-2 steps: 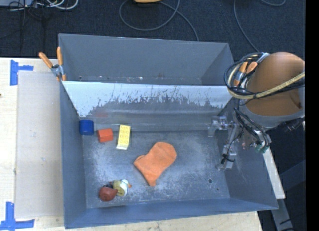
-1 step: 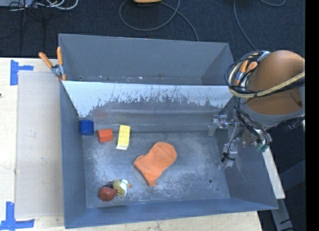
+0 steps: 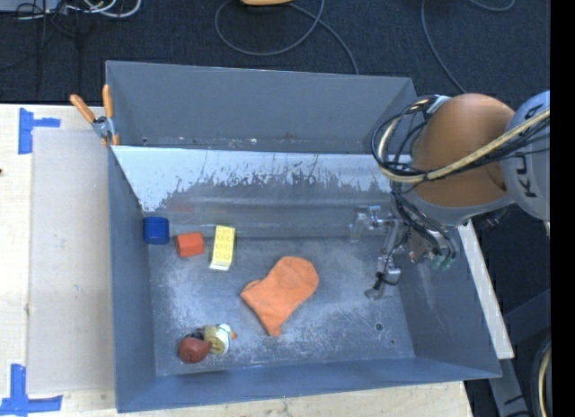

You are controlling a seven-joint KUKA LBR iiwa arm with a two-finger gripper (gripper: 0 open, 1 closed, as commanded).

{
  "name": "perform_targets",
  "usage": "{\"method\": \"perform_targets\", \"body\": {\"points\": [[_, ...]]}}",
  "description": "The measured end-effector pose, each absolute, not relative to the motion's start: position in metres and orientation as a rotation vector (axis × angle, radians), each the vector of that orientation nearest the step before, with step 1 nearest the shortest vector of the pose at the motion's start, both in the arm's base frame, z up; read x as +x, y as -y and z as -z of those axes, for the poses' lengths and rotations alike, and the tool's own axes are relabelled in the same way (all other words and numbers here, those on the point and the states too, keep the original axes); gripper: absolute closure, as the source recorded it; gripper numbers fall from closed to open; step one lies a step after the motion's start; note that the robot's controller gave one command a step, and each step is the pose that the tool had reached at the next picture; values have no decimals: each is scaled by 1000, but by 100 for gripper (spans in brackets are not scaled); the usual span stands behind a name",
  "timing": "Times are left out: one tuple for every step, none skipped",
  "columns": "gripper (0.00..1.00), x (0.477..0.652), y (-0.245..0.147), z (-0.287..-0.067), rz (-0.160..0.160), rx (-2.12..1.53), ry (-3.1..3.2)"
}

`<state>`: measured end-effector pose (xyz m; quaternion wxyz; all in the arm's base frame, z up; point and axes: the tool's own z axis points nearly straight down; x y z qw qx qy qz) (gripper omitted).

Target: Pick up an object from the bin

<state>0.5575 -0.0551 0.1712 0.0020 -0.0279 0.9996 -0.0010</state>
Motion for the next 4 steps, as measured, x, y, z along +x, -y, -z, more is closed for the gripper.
{"method": "perform_targets", "body": {"points": [[0,554,28,-102,-2,-29,-3141],[0,562,-20,-97,3,104,-3147],[0,532,-48,-99,-8,94,-3136],[100,522,-83,-75,4,210,-3144]]}}
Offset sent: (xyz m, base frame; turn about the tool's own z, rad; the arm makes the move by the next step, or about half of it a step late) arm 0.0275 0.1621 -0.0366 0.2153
